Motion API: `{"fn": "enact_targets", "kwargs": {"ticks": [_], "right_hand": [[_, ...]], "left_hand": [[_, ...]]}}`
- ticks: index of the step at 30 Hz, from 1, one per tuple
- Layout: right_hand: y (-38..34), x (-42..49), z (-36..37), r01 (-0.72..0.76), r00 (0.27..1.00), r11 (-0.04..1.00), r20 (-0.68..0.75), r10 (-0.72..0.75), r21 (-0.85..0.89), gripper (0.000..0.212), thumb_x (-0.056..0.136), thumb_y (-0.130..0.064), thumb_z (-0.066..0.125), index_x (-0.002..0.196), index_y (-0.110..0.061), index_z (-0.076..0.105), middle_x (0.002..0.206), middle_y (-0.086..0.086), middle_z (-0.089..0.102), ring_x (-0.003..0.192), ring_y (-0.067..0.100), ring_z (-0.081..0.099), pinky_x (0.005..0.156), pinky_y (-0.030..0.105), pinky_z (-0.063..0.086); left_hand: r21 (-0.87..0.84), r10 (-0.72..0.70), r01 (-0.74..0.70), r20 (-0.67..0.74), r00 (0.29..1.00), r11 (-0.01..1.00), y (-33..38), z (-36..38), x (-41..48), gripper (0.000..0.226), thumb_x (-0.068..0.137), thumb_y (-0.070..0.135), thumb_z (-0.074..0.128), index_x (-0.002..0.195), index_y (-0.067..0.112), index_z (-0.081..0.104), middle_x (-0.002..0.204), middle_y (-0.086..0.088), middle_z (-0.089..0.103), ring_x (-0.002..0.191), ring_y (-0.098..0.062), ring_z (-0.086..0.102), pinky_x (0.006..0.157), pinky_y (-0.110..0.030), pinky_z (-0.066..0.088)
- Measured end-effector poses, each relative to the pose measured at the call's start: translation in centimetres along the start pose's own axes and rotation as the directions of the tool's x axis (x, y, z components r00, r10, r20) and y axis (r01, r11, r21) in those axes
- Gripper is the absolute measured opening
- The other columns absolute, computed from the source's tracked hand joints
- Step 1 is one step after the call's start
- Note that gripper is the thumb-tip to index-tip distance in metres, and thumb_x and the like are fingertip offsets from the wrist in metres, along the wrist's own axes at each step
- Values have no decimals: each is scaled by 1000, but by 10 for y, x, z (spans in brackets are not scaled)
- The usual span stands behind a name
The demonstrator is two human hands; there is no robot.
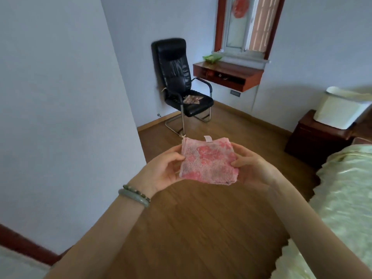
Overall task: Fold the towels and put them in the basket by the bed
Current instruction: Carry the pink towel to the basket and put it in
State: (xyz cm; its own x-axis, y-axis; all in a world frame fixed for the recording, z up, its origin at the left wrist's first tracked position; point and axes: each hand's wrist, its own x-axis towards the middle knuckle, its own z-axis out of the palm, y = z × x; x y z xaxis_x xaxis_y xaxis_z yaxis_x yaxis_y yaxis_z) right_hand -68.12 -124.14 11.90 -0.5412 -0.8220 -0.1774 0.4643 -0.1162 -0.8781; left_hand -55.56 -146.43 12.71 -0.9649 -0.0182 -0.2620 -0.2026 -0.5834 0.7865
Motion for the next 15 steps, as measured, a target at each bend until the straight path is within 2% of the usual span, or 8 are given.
{"fn": "enact_targets", "kwargs": {"ticks": [2,6,10,15], "right_hand": [[-10,18,-5,22,999,1000,-46,-21,10,74,70,3,59,137,-23,40,132,14,51,107,31,62,80,42,55],[-24,40,-24,76,987,997,-146,-74,9,78,70,1,60,140,-23,37,134,16,49,108,32,61,74,38,55],[-33,51,-56,136,958,991,-258,-127,15,77,70,0,63,139,-23,39,136,17,48,115,35,57,76,40,54],[-47,64,-102,174,916,984,-370,-152,25,72,68,0,61,136,-21,45,132,16,51,114,34,57,80,44,53]], "left_hand": [[33,-36,35,31,999,999,18,-9,31,41,89,4,53,128,18,58,118,-13,51,111,-26,46,79,-35,56],[94,-101,94,70,992,991,40,-14,88,39,89,4,52,124,20,61,119,-13,51,109,-26,44,93,-38,46],[134,-182,165,127,975,977,47,-3,142,40,90,4,49,125,19,59,118,-12,54,106,-25,47,77,-33,52],[147,-259,233,197,946,961,47,16,213,38,90,3,50,124,18,59,118,-13,57,99,-22,55,70,-31,54]]}}
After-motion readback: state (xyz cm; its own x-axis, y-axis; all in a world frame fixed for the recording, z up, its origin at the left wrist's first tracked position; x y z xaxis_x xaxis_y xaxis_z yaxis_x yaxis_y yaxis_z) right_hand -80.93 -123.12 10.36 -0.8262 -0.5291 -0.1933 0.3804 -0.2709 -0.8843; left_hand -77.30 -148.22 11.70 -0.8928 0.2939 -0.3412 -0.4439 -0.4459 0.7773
